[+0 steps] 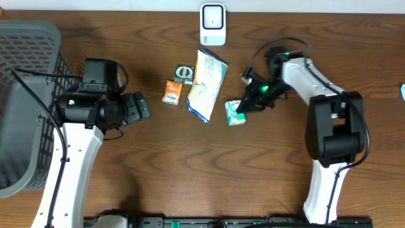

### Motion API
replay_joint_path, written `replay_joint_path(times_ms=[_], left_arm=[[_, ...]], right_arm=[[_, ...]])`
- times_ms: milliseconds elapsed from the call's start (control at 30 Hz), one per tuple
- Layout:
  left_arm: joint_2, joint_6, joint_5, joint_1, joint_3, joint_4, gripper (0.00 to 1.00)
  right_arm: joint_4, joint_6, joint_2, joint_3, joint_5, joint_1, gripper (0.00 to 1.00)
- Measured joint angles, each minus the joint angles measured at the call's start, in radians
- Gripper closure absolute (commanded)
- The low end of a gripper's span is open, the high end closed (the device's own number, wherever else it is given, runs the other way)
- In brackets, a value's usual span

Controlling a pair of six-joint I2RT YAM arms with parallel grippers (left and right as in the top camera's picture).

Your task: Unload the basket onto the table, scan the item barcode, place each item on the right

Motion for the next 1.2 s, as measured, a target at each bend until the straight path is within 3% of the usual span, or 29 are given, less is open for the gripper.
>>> replay_joint_path(times_ms=[300,500,667,767,1200], left_arm=[[0.0,0.0,0.0,0.0,0.0,0.0,0.02],[0.0,0.0,0.0,0.0,0.0,0.0,0.02],[0.0,0.0,0.0,0.0,0.0,0.0,0.02],[0.0,0.0,0.0,0.0,0.0,0.001,0.02],[0.0,0.0,0.0,0.0,0.0,0.0,0.02]], right_arm=[[-0.153,-0.285,0.0,0.011,-0.382,-0.198,0.99],[-0.333,-0.489,0.0,0.013,-0.448,-0.271,0.99],[-0.559,-0.763,0.005,0.017,-0.498,-0.276,0.99],[-0.594,-0.882,0.005,0.018,-0.531,-0.276,0.99],[-0.595,-1.003,0.006,0.018,-0.67,-0.264,0.99]])
